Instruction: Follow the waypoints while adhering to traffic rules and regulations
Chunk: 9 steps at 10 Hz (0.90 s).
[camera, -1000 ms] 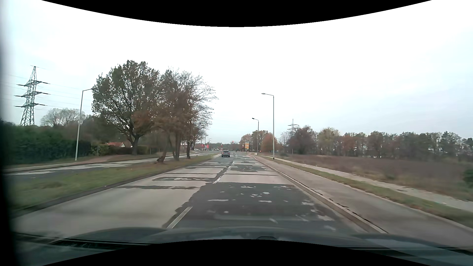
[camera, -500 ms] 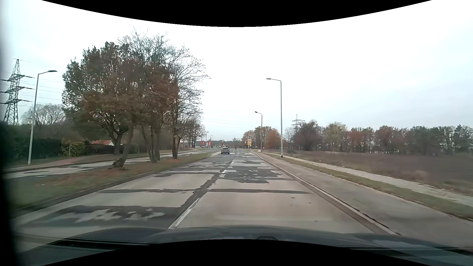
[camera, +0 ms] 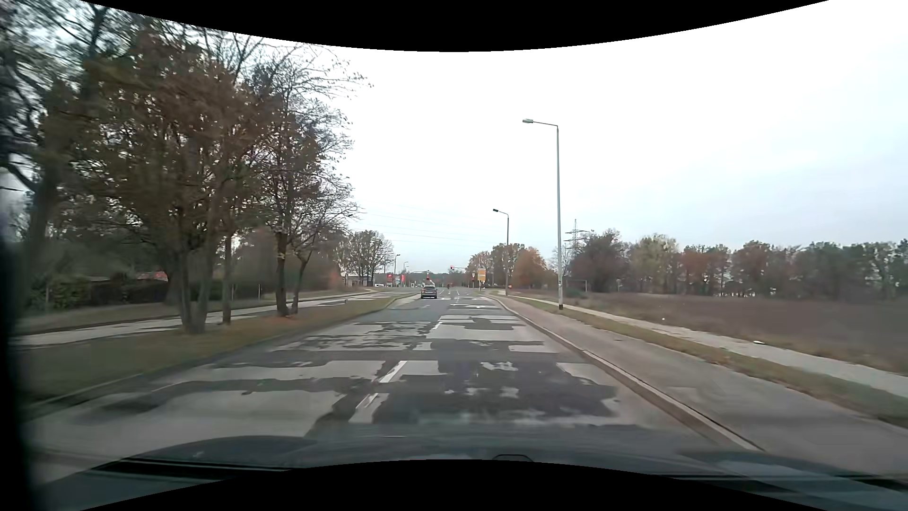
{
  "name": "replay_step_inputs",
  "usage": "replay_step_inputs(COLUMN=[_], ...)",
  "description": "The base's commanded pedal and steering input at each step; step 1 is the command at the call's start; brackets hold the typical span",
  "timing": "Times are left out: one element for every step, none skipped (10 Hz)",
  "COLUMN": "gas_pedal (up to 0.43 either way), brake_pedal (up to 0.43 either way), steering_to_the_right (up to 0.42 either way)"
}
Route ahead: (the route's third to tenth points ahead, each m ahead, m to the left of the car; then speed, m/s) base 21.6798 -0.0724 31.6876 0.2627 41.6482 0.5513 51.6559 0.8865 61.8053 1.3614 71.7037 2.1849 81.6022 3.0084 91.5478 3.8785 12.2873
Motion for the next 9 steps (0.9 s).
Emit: replay_step_inputs(gas_pedal=[0.11,0.11,0.11,0.11,0.098,0.098,0.098,0.079,0.067], brake_pedal=[0.0,0.0,0.0,0.0,0.0,0.0,0.0,0.0,0.0], steering_to_the_right=[-0.003,-0.003,-0.003,-0.003,-0.003,-0.003,-0.003,-0.003,-0.003])
